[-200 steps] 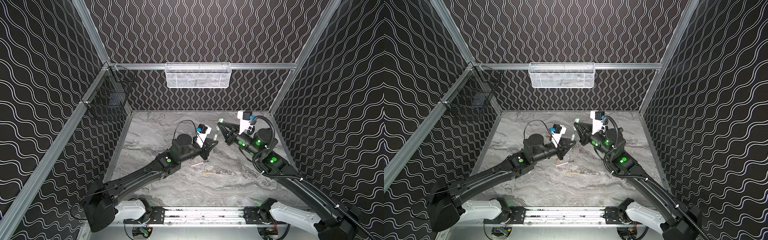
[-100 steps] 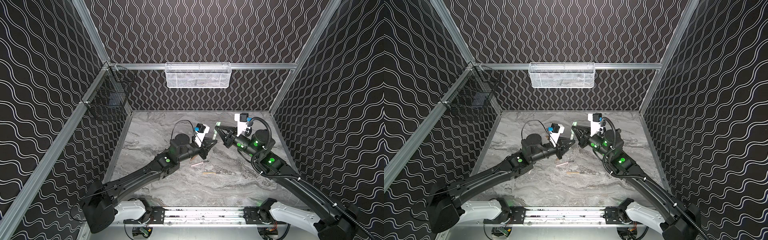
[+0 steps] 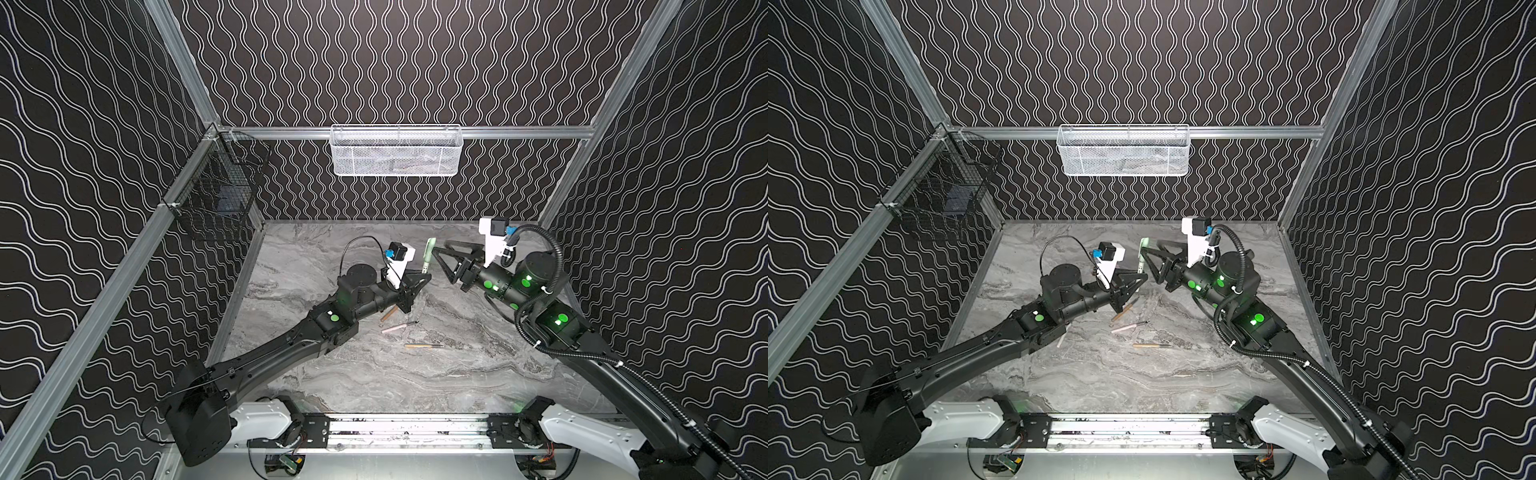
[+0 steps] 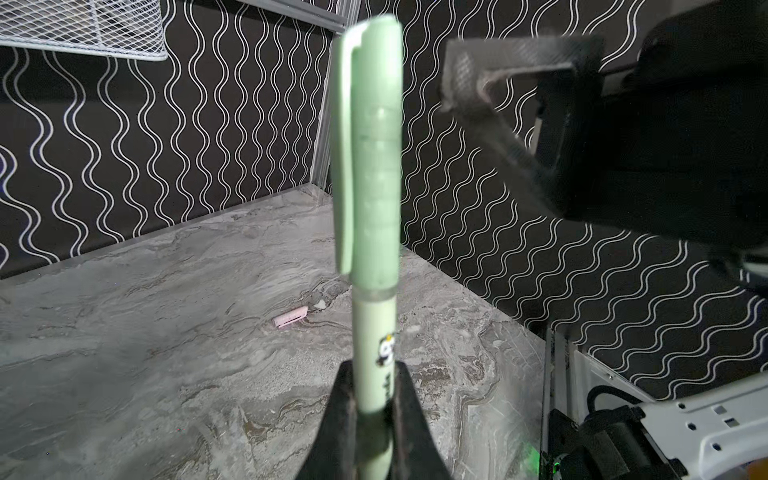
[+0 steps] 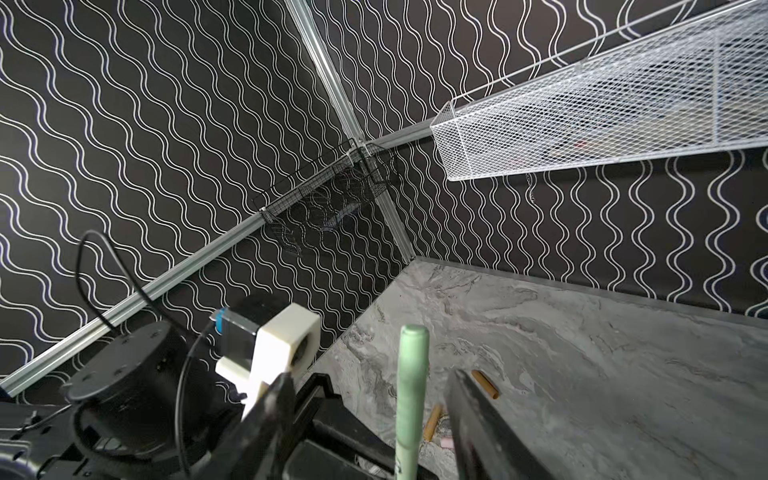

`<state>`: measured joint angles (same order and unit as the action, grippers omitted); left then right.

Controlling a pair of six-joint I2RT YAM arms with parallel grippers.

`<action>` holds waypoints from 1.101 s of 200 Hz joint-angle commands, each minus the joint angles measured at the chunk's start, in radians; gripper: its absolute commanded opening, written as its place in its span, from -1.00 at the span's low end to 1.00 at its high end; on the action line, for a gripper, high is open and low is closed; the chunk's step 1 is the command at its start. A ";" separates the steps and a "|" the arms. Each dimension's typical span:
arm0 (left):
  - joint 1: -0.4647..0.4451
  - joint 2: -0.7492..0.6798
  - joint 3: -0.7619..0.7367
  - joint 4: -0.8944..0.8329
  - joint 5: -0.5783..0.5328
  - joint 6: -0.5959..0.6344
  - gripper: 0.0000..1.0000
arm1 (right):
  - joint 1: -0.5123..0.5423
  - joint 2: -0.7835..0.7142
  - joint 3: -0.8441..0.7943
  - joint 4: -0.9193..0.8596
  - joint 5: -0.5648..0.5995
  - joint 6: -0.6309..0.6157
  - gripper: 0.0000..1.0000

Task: Insert the pens into the pen caps
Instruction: 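Open the right gripper and draw it back from the capped pen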

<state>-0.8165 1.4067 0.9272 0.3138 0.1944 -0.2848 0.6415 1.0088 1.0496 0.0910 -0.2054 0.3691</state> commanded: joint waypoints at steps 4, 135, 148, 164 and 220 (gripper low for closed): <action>0.002 -0.011 -0.007 0.045 -0.016 0.055 -1.00 | 0.001 -0.008 0.040 -0.099 0.075 0.002 0.32; 0.001 -0.019 -0.014 0.048 -0.050 0.144 -1.00 | -0.005 0.243 0.409 -0.470 -0.072 -0.073 -0.47; 0.002 -0.021 -0.013 0.046 -0.047 0.144 -1.00 | -0.004 0.243 0.399 -0.460 -0.087 -0.067 -0.55; 0.002 -0.024 -0.012 0.048 -0.044 0.139 -1.00 | -0.004 0.242 0.385 -0.449 -0.103 -0.059 -0.76; 0.002 -0.034 0.024 0.067 -0.048 0.108 -1.00 | -0.003 0.244 0.348 -0.431 -0.146 -0.057 -0.90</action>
<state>-0.8162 1.3804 0.9184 0.2886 0.1478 -0.1562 0.6331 1.2518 1.4128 -0.3367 -0.2699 0.2924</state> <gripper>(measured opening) 0.111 0.131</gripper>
